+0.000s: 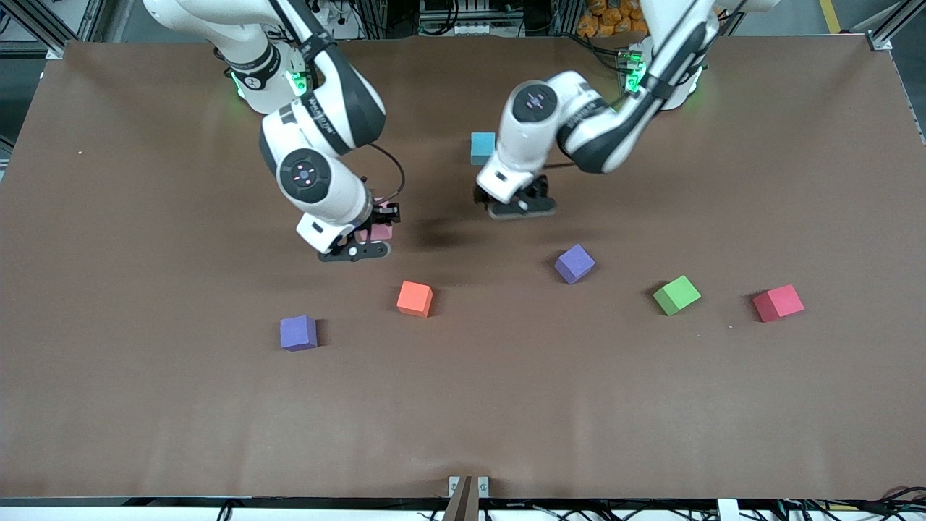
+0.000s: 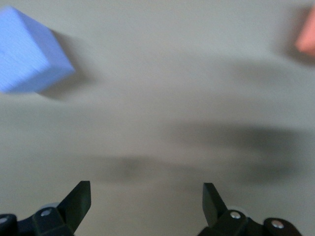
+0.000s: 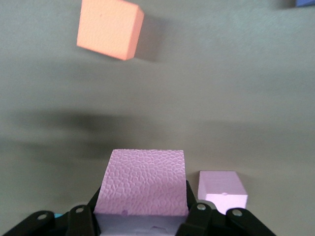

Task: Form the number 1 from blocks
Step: 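Set pink by cyan with the right gripper while the left gripper grasps purple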

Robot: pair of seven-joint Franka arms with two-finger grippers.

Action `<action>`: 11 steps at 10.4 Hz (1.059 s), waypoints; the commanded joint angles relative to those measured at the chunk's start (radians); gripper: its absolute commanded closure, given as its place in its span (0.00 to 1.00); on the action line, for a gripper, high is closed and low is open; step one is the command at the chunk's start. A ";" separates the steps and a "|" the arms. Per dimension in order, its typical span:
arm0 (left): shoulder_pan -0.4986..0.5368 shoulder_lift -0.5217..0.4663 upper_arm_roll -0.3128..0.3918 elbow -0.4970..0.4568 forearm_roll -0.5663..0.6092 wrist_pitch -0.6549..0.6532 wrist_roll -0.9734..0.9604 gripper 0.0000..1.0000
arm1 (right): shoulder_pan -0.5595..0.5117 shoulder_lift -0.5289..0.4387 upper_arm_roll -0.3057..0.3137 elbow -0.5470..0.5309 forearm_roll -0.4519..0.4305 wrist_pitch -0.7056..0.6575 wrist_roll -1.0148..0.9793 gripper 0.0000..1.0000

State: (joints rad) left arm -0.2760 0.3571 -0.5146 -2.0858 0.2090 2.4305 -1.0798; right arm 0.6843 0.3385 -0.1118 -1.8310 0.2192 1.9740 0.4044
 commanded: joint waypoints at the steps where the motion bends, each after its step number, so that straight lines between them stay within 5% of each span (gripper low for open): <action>1: -0.023 0.009 0.072 0.013 -0.031 -0.018 -0.118 0.00 | 0.119 0.063 -0.043 0.042 0.011 0.034 0.114 0.42; 6: -0.052 0.063 0.224 0.072 -0.020 -0.018 -0.203 0.00 | 0.293 0.155 -0.040 0.039 0.053 0.261 0.361 0.42; 11: -0.066 0.088 0.286 0.089 -0.017 -0.018 -0.152 0.00 | 0.392 0.201 -0.032 0.035 0.109 0.307 0.445 0.42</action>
State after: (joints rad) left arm -0.3229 0.4281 -0.2447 -2.0217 0.1953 2.4303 -1.2501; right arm 1.0480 0.5085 -0.1357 -1.8121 0.3101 2.2683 0.8234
